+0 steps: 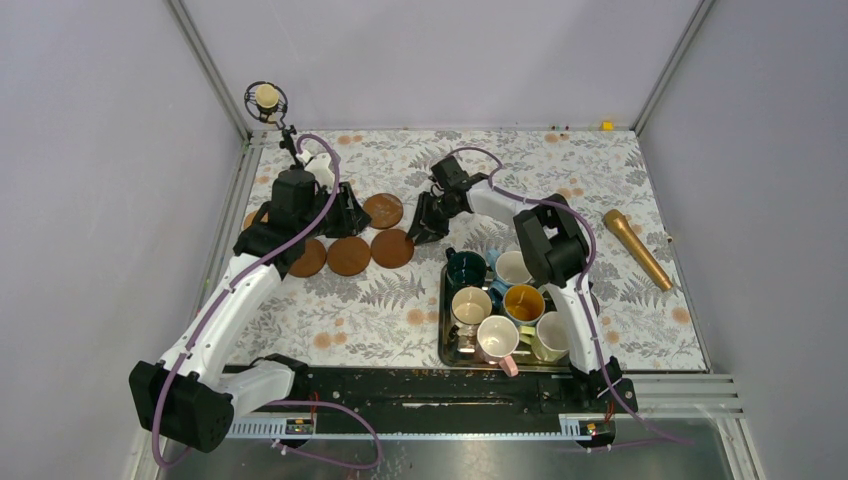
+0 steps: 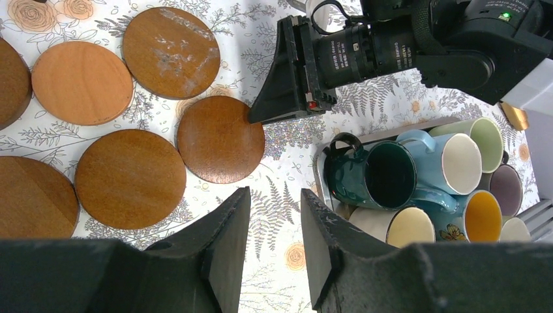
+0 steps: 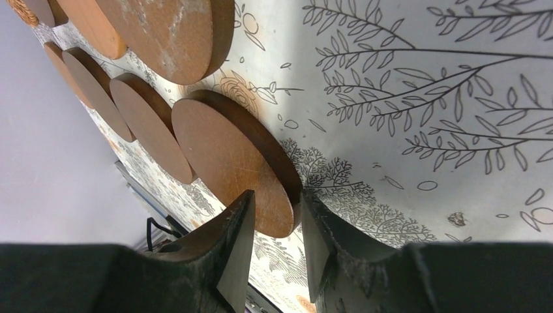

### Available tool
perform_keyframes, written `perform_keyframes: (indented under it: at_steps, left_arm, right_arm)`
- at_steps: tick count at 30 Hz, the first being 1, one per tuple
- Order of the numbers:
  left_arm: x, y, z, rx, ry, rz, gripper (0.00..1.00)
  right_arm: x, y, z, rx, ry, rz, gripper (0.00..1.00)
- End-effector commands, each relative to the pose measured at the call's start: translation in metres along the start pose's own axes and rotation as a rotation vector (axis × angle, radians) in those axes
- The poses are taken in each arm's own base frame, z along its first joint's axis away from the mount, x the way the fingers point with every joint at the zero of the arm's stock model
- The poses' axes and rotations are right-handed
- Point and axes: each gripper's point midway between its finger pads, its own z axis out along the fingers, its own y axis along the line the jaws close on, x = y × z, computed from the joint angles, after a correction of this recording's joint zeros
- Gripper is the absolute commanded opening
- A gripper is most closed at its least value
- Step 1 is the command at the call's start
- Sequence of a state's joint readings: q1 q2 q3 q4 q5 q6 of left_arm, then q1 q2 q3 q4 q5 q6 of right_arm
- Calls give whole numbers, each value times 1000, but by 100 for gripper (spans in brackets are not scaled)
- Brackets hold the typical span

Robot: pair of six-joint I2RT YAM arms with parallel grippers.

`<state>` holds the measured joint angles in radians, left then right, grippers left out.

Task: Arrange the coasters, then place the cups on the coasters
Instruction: Move the coaster to the center of the board.

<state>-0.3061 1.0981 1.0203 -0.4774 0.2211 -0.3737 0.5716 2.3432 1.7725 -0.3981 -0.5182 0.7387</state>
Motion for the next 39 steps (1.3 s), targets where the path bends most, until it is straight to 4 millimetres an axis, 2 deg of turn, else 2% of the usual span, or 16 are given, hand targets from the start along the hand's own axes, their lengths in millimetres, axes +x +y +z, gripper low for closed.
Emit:
perform_keyframes:
  at_steps: [1,7,10,12,15,20,25,27,30,31,32,33,36,39]
  left_arm:
    - [-9,4,-1,-20,-49,11,36]
    - [-10,10,-2,-50,-54,11,36]
    - [-12,10,-1,-50,-56,6,36]
    - [-12,11,-2,-53,-60,8,36]
    - [-14,12,-6,-61,-75,14,36]
    - [-18,10,-11,-56,-94,23,37]
    - [-22,-1,-20,-10,-118,30,40]
    - [-25,-6,-24,12,-132,30,46]
    - [-28,-12,-31,39,-158,30,65]
    - [-30,-16,-34,53,-169,32,70]
    - [-33,-20,-37,69,-178,32,81]
    - [-37,-26,-41,90,-186,33,96]
    - [-47,-43,-52,156,-205,31,99]
    - [-52,-54,-64,202,-237,1,99]
  right_arm:
    - [4,38,-26,-69,-27,-67,39]
    - [21,45,-17,-70,7,-76,39]
    - [20,41,-19,-52,-12,-84,39]
    - [16,44,-26,-53,-34,-96,39]
    - [6,59,-46,-74,-77,-131,40]
    - [-11,81,-92,-55,-167,-202,41]
    - [-17,92,-143,-4,-266,-279,41]
    - [-13,95,-166,17,-303,-317,42]
    - [-3,92,-203,65,-381,-353,45]
    - [2,90,-218,79,-407,-370,72]
    - [8,87,-232,96,-429,-386,96]
    - [13,84,-246,117,-453,-401,99]
    - [33,74,-292,168,-539,-446,99]
    - [57,62,-315,171,-567,-482,100]
